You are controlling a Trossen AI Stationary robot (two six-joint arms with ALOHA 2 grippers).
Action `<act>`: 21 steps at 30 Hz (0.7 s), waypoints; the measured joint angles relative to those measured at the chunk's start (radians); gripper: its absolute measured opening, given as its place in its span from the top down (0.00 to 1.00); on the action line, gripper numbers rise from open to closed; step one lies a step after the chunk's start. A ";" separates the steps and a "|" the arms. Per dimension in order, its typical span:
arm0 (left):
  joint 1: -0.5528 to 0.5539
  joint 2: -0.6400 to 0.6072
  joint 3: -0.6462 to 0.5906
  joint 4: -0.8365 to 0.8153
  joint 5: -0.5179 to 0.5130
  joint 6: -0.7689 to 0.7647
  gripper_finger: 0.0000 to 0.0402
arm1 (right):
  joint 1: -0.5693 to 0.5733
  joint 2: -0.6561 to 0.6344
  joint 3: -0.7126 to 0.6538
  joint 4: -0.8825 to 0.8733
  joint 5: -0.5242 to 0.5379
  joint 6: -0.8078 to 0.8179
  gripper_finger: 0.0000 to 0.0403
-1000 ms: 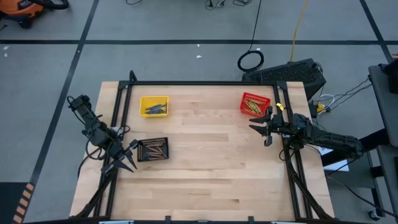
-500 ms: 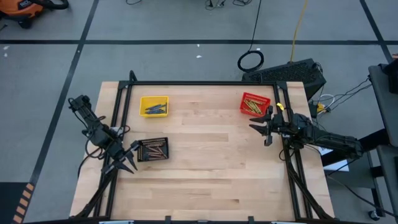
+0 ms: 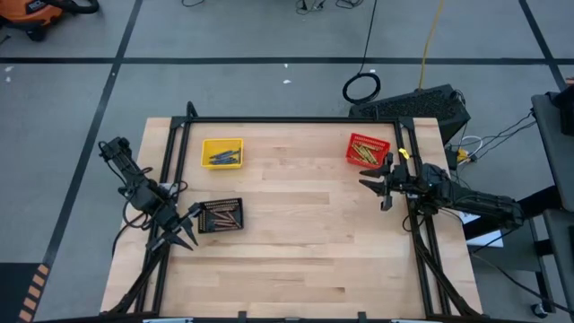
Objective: Sort crayons
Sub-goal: Return to Home Position
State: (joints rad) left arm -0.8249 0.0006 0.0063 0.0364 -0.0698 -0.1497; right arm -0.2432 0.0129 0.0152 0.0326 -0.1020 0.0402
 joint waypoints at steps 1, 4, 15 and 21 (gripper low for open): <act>0.000 0.000 0.000 0.000 0.000 0.000 0.80 | 0.000 0.003 0.000 0.000 0.000 0.000 0.72; 0.000 0.000 0.000 0.000 0.001 0.000 0.80 | 0.003 0.013 0.000 0.000 0.000 0.000 0.72; 0.000 0.000 0.000 0.000 0.002 0.000 0.80 | 0.003 0.080 0.000 0.000 0.000 0.000 0.72; 0.000 0.000 -0.001 0.000 0.002 0.000 0.80 | 0.040 -0.006 0.000 0.000 0.000 0.000 0.72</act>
State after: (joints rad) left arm -0.8249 0.0005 0.0055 0.0360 -0.0680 -0.1497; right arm -0.2027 0.0073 0.0151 0.0330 -0.1017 0.0402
